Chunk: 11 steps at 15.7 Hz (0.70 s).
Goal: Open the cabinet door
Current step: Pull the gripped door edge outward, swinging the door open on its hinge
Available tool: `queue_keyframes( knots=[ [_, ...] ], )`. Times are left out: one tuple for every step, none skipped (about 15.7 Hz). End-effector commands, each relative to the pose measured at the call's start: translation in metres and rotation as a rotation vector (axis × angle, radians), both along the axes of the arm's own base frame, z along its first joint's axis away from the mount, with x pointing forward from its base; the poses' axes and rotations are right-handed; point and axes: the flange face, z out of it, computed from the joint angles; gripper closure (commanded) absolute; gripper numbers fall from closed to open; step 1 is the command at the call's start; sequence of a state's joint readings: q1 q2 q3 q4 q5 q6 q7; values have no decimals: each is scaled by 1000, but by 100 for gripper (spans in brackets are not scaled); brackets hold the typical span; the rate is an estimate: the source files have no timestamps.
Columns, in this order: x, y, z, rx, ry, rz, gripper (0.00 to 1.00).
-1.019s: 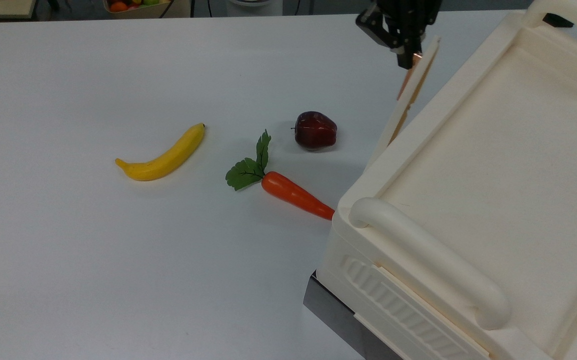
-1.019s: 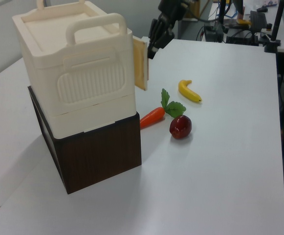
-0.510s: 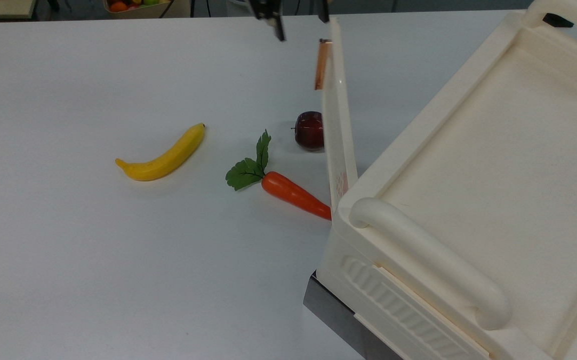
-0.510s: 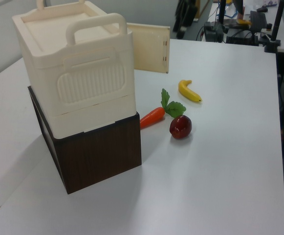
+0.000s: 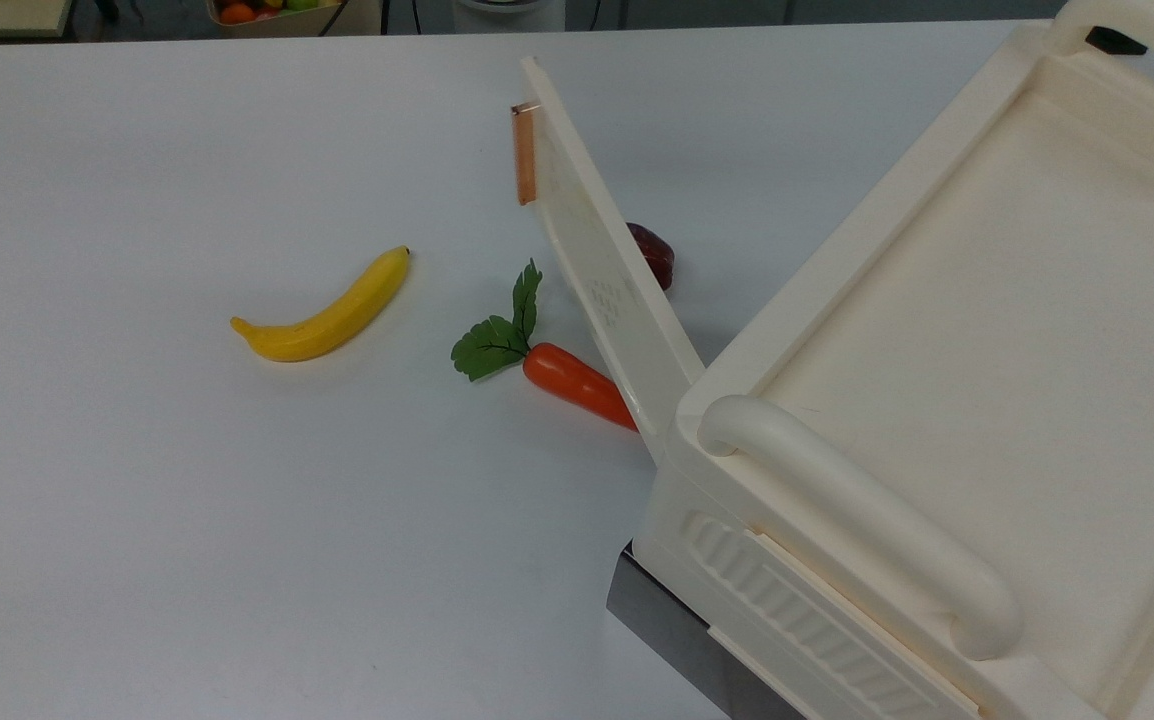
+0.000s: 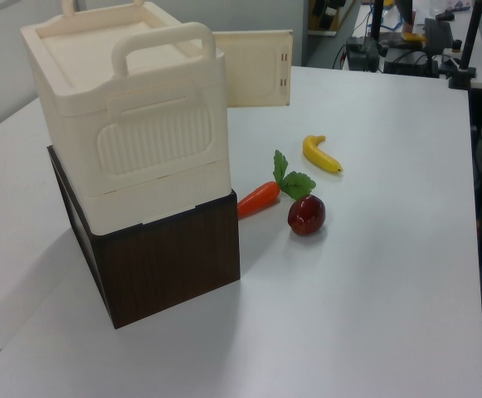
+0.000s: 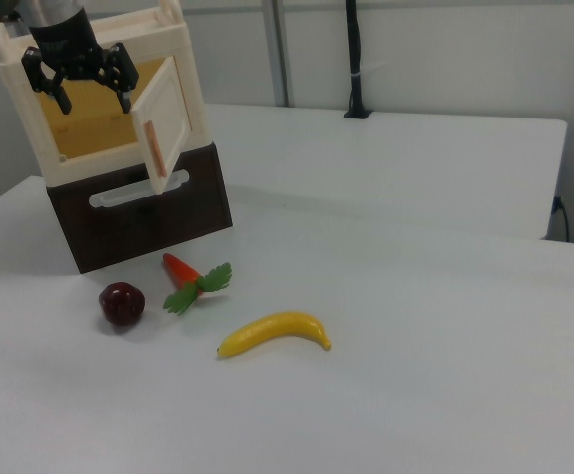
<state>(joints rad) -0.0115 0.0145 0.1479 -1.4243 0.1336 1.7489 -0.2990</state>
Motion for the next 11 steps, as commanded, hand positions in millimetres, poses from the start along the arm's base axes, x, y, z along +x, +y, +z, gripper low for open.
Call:
queue_keyframes(
  knots=[
    [3, 13, 1, 7, -10, -42, 0],
    [6, 22, 0, 15, -27, -43, 0],
    [14, 28, -6, 22, -41, -44, 0],
    [21, 29, -10, 30, -58, -52, 0],
    [29, 27, -16, 33, -67, -58, 0],
    [37, 24, -21, 37, -81, -67, 0],
    [42, 21, -23, 35, -103, -74, 0],
    [51, 18, -31, 24, -118, -82, 0],
    [57, 14, -35, 16, -134, -87, 0],
    [63, 8, -41, 9, -140, -98, 0],
    [67, -3, -44, 8, -143, -116, 0]
  ],
)
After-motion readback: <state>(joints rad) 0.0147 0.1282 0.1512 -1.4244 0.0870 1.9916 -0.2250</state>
